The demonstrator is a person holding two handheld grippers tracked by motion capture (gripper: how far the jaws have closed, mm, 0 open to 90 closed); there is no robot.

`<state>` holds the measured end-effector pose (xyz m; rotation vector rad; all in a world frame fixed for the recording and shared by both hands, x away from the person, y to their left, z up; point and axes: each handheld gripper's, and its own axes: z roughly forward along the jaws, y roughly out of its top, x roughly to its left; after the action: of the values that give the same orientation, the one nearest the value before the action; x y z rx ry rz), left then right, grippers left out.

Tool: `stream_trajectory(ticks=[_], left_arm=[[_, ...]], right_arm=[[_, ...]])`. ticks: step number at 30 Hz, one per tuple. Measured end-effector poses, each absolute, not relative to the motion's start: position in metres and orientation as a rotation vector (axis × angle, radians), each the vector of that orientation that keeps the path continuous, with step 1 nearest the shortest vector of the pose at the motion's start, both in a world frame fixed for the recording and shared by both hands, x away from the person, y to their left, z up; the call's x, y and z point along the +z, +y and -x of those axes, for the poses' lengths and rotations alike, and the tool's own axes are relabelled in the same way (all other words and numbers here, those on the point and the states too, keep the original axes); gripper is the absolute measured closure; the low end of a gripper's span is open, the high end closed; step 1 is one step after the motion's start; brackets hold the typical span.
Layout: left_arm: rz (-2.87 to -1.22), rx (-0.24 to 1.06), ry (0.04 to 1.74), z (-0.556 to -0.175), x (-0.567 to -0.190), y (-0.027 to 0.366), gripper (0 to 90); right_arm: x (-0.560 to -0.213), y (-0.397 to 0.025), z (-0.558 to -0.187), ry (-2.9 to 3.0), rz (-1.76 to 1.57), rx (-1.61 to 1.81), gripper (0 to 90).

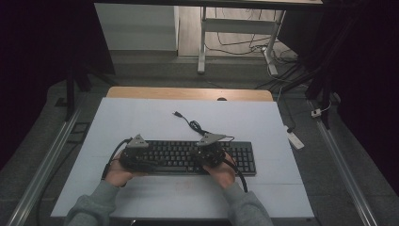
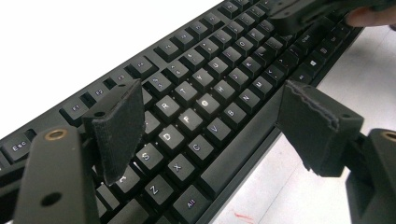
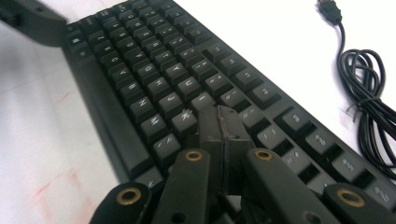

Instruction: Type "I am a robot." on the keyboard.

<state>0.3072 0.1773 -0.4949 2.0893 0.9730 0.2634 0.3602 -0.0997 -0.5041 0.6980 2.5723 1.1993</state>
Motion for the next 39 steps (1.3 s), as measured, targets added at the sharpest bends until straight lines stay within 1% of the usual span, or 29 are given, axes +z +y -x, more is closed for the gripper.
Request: stream_trajectory(ticks=[13,27,30,36,37,39], left_arm=[[-2.086,0.263,0.976,-0.308,-0.495,0.179,23.7],[-2.093,0.267,0.972,-0.308,-0.496,0.179,23.6],[-2.092,0.269,0.974,-0.308,-0.496,0.179,23.6],[-2.081,0.279,0.974,-0.308,-0.495,0.181,23.6],[-2.078,0.280,0.975,-0.307,-0.495,0.181,23.6],[-2.076,0.283,0.977,-0.307,-0.494,0.181,23.6]], right_arm=[[-0.513,-0.084,-0.375,2.565,-0.733,1.176,89.3],[-0.518,-0.076,-0.377,2.583,-0.746,1.136,89.6],[-0.516,-0.077,-0.376,2.582,-0.735,1.138,89.6],[-0.501,-0.089,-0.369,2.540,-0.721,1.216,89.5],[-0.500,-0.091,-0.368,2.538,-0.722,1.215,87.9],[-0.499,-0.099,-0.364,2.525,-0.733,1.237,80.7]])
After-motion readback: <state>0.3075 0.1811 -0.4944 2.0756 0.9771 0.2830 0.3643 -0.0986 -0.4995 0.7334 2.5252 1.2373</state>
